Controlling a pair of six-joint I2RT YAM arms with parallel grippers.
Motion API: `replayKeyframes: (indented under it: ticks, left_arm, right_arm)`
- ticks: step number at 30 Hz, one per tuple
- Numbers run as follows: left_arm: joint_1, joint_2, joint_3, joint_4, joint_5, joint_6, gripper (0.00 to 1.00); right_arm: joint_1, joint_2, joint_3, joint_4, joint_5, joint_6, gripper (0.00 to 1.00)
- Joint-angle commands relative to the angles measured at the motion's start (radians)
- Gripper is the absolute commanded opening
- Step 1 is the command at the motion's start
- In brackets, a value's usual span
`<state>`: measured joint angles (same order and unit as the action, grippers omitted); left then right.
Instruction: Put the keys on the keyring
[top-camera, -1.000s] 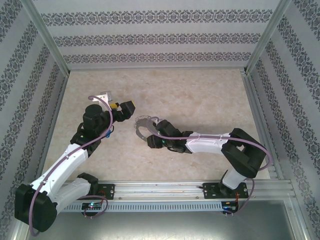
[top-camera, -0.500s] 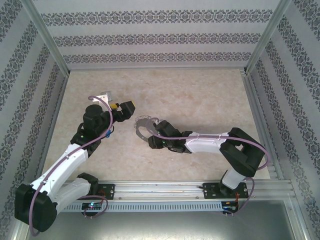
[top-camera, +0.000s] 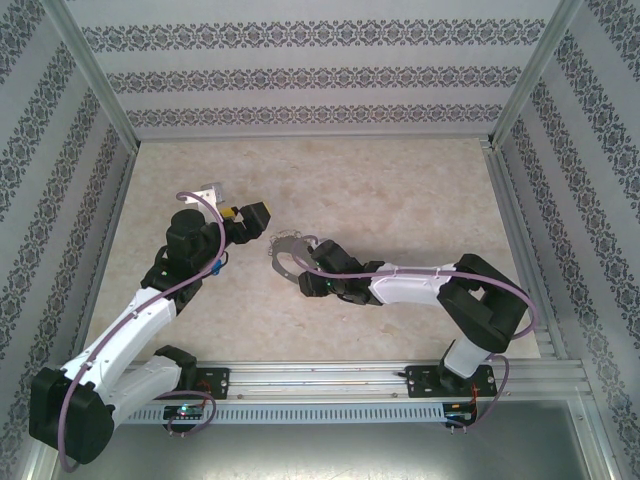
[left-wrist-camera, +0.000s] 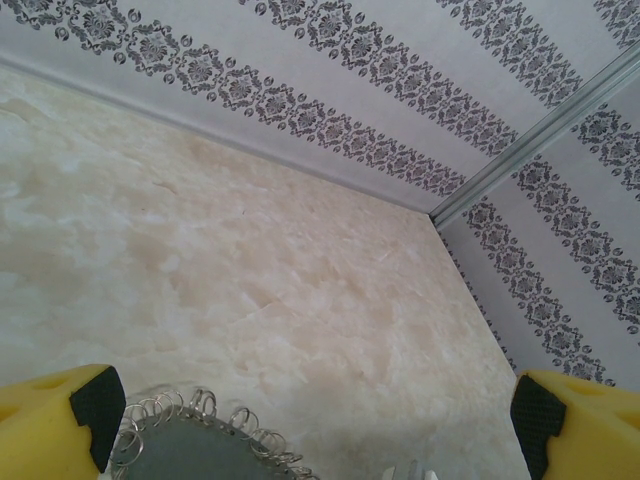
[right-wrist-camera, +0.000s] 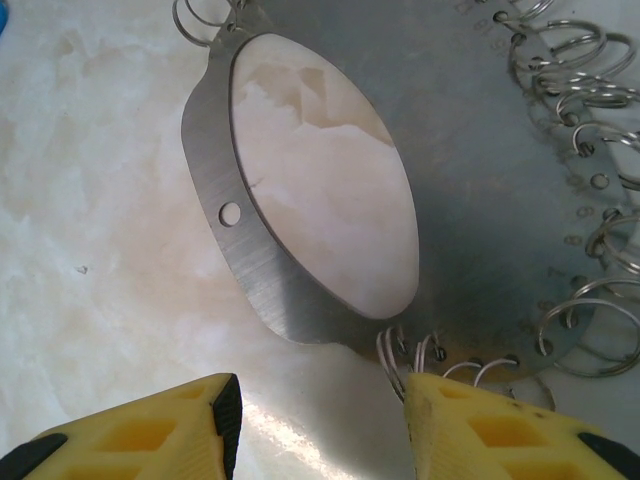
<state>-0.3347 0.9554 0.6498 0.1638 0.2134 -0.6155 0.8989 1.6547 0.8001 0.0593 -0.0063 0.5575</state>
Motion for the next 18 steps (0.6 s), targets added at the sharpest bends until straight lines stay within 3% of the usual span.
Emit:
replayKeyframes:
  ticks: [1,13,18]
  left_arm:
    - [-0.017,-0.014,-0.012,0.025,0.007,-0.018,1.0]
    - [-0.017,-0.008,-0.015,0.039,0.007,-0.029,1.0]
    - [-0.018,-0.008,-0.015,0.038,0.006,-0.029,1.0]
  right_arm:
    - [-0.006,0.019,0.023,-0.058,0.042,-0.047,0.49]
    - [-0.005,0.028,0.028,-0.075,0.074,-0.067,0.46]
    - [-0.004,0.028,0.036,-0.071,0.068,-0.065,0.4]
